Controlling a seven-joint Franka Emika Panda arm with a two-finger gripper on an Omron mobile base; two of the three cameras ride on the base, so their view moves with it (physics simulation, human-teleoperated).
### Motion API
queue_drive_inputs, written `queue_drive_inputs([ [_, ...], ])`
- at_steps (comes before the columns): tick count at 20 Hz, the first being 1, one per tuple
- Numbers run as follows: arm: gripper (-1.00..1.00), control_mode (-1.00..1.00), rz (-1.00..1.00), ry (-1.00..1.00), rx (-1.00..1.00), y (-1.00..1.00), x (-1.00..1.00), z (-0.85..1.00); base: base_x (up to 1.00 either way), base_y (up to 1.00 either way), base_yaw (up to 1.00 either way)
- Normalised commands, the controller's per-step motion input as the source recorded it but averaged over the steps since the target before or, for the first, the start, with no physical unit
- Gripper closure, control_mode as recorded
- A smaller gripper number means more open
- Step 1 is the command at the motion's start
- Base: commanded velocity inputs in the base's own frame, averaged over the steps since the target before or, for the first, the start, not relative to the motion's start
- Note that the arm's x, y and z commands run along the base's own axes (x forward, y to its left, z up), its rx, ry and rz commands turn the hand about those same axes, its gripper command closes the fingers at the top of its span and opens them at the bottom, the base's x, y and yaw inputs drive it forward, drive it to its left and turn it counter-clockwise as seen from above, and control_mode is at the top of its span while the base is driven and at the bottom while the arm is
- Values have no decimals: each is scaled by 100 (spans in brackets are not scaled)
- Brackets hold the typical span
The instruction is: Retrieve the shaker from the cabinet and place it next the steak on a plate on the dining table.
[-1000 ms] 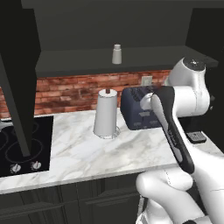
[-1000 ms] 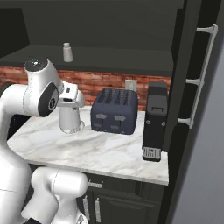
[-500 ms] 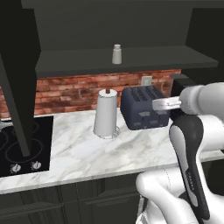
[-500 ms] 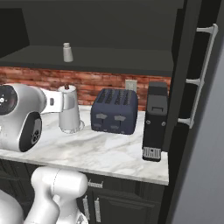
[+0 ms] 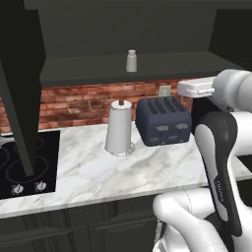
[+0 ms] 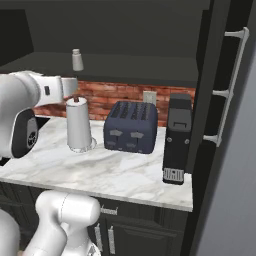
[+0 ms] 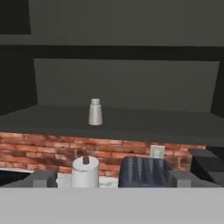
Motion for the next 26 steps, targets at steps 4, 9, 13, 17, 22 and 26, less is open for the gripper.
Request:
queue_drive_inputs([
  [4,-100,-100,0,-15,-1,8,2,52,0,0,0],
  [9,-100,-100,0,-6,-3,20,8,30,0,0,0],
  [13,-100,-100,0,10,-7,30,15,26,0,0,0],
  [17,-100,-100,0,20,-10,32,31,18,0,0,0],
  [22,-100,-100,0,11,-4,11,34,4,0,0,0],
  [26,-100,-100,0,0,0,0,18,-4,0,0,0],
])
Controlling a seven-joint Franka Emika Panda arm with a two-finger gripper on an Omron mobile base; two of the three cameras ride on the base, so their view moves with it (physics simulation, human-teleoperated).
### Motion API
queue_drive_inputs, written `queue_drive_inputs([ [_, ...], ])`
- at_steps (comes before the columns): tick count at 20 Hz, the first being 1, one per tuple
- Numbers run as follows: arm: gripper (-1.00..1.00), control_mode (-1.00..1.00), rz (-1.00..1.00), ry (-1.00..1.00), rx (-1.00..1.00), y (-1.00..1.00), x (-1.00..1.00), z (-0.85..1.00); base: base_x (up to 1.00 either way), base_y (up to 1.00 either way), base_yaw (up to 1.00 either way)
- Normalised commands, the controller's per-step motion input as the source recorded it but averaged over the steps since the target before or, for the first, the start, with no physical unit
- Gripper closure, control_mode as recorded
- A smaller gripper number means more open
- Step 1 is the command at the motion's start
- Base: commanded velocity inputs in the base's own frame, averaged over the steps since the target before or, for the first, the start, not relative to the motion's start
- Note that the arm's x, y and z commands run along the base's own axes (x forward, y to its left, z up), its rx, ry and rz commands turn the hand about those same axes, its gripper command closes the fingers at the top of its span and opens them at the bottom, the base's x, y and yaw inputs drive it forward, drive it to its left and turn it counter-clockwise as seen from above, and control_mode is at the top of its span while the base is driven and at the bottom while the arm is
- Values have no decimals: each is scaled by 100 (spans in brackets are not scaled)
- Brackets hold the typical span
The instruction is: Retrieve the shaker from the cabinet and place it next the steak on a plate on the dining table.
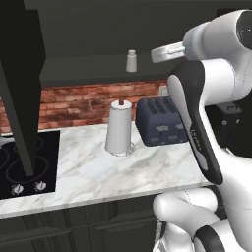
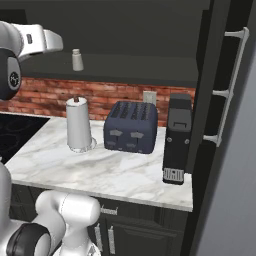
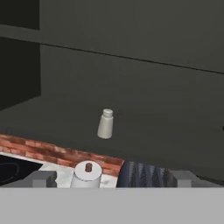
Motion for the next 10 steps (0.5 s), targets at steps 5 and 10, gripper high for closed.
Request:
queue_drive_inputs([
  [5,-100,-100,0,0,0,0,20,-24,0,0,0],
  [10,-100,-100,0,0,0,0,26,-29,0,0,0],
])
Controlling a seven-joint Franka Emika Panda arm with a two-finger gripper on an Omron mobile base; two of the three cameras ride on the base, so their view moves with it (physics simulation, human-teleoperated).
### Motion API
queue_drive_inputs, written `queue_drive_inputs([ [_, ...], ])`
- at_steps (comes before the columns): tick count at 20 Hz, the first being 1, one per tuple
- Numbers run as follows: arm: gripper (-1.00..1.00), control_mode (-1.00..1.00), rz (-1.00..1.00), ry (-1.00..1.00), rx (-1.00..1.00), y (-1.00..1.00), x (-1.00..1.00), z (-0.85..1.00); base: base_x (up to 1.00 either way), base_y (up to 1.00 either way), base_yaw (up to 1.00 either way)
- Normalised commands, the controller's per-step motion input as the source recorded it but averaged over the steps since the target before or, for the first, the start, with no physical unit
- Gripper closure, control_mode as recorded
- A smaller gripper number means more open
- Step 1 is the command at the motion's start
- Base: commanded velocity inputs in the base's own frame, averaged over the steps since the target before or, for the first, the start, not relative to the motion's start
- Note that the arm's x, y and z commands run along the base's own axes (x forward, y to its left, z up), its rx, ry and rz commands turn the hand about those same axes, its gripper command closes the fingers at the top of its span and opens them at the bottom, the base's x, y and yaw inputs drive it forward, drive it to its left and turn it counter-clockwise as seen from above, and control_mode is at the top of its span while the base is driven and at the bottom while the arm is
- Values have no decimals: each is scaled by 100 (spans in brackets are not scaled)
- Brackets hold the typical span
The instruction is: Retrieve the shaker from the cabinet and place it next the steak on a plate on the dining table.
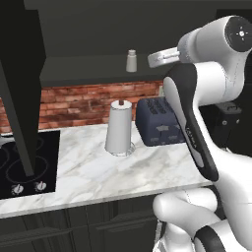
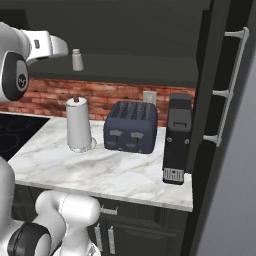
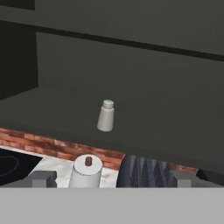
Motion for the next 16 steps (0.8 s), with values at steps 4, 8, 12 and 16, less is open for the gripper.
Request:
queue_drive_inputs([
  [4,-100,-100,0,0,2,0,34,-11,0,0,0],
  [8,-100,-100,0,-2,8,3,36,-17,0,0,0],
  [12,-100,-100,0,-1,9,9,39,-18,0,0,0],
  [16,-100,-100,0,0,2,16,32,-3,0,0,0],
])
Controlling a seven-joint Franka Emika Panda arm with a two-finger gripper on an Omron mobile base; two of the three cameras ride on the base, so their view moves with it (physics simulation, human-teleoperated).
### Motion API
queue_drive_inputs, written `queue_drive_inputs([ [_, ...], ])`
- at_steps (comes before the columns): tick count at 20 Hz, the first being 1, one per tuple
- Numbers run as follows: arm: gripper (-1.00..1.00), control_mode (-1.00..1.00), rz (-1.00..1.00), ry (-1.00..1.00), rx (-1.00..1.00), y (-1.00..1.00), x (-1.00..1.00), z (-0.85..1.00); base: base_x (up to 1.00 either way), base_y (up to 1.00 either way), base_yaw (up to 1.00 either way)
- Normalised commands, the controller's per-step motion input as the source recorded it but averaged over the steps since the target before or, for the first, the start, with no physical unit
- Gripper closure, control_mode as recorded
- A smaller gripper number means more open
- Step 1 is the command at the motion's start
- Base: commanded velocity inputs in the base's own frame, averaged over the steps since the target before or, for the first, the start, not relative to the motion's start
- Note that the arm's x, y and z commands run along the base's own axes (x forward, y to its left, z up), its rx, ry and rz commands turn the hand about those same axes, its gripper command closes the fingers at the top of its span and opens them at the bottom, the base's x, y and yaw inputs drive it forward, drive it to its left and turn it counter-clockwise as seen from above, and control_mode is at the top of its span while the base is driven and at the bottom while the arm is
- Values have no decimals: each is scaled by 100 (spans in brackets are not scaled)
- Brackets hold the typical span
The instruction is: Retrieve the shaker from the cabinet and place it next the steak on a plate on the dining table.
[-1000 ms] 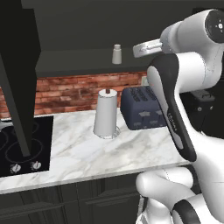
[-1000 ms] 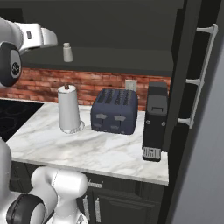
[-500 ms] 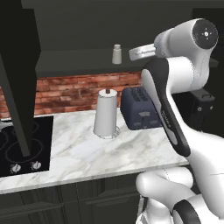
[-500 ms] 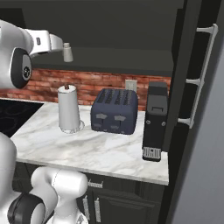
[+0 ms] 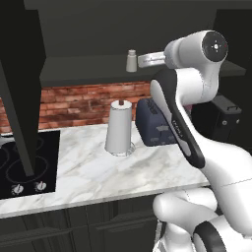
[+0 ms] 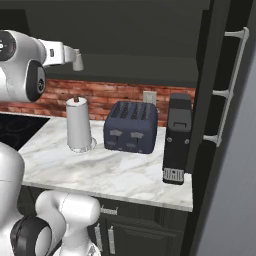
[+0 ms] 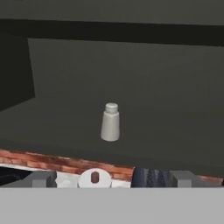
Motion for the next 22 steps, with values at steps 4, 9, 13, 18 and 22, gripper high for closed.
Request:
queue_drive_inputs([
  [4,-100,-100,0,0,0,11,33,0,0,0,0],
  [9,-100,-100,0,1,0,0,34,0,0,0,0],
  [13,-100,-100,0,0,0,0,27,-1,0,0,0],
  [18,-100,-100,0,0,0,0,24,-5,0,0,0],
  [22,-100,-100,0,0,0,0,17,-9,0,0,0],
])
